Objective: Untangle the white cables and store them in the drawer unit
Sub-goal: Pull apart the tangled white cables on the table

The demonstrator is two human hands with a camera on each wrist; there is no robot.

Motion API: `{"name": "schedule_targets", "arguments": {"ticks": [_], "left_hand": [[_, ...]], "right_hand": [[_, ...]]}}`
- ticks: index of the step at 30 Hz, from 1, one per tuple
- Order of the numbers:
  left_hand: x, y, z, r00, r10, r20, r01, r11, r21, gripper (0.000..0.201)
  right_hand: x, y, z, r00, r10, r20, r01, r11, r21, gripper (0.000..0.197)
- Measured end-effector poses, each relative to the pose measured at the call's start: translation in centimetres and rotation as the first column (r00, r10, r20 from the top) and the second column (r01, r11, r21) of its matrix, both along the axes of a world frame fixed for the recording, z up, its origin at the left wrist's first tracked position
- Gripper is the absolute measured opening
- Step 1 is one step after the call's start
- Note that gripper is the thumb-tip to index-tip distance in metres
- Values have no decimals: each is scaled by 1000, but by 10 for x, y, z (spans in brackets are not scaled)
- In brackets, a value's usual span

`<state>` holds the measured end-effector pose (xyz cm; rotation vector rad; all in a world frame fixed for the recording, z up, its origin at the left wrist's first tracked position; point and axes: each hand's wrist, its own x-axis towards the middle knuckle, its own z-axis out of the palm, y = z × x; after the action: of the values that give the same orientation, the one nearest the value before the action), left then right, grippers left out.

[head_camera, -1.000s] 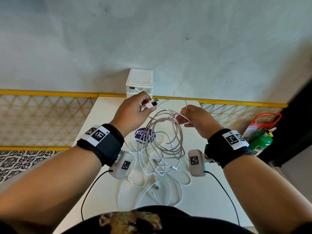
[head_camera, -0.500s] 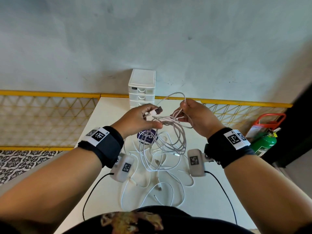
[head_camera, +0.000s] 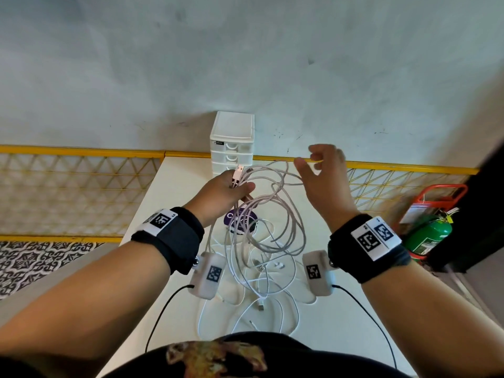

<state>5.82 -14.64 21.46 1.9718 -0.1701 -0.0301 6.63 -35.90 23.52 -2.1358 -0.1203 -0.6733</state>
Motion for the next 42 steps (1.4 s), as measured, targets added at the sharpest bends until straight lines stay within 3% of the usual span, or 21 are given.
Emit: {"name": "schedule_targets", "arguments": {"ticks": [1,2,3,6,8,12,13,16,18,20,24,28,31,35,42], "left_hand": [[2,0,-1,1000,13,-5,-13,1000,-23,21],[3,0,-1,1000,24,-8,-25,999,-41,22],[4,0,-1,1000,28,-5,-28,998,-58,21],[9,-1,-2,1000,23,1,-23,993,-117,19],[11,0,-3,999,22,-32,-26,989,-146,24],[7,-6,1,994,-99,-42,92,985,-146,24],[5,-10,3,988,-152,-38,144,978,-151,20],[0,-18,6,973,-230,-30,222,961,-162,36],[1,-20,3,984,-177,-13,174,976,-131,42],[4,-19,2,998,-41,-52,34,991,-129,49],[12,1,3,994,92,-64,-99,988,-118,46],[17,18,1,989,123,-77,-137,969,-207,43],[17,15,2,989,128,-68,-142,955,-260,41],[11,1,5,997,81,-18,-83,962,-262,25],[10,-11,4,995,101,10,-98,979,-177,8]], "right_hand": [[-9,3,3,989,-20,143,18,1000,13,18],[-18,7,6,982,10,190,-14,1000,20,13],[-27,11,7,989,61,137,-62,998,5,19],[-43,23,2,936,169,-308,-230,958,-173,34],[-39,27,-5,868,206,-451,-259,964,-58,26],[-28,33,-9,869,252,-427,-160,958,239,18],[-26,34,-9,880,251,-404,-144,950,276,17],[-23,39,-9,900,246,-359,-128,938,321,16],[-20,40,-11,888,269,-373,-157,940,303,15],[-15,36,-13,857,308,-412,-173,927,332,15],[-9,14,-16,802,515,-302,-258,755,604,18],[-8,-2,-20,720,688,-89,-325,448,833,27],[-9,-4,-20,699,715,-36,-348,383,856,33],[-7,2,-17,692,720,-46,-395,432,810,29],[-10,21,-13,679,704,-208,-459,628,629,29]]}}
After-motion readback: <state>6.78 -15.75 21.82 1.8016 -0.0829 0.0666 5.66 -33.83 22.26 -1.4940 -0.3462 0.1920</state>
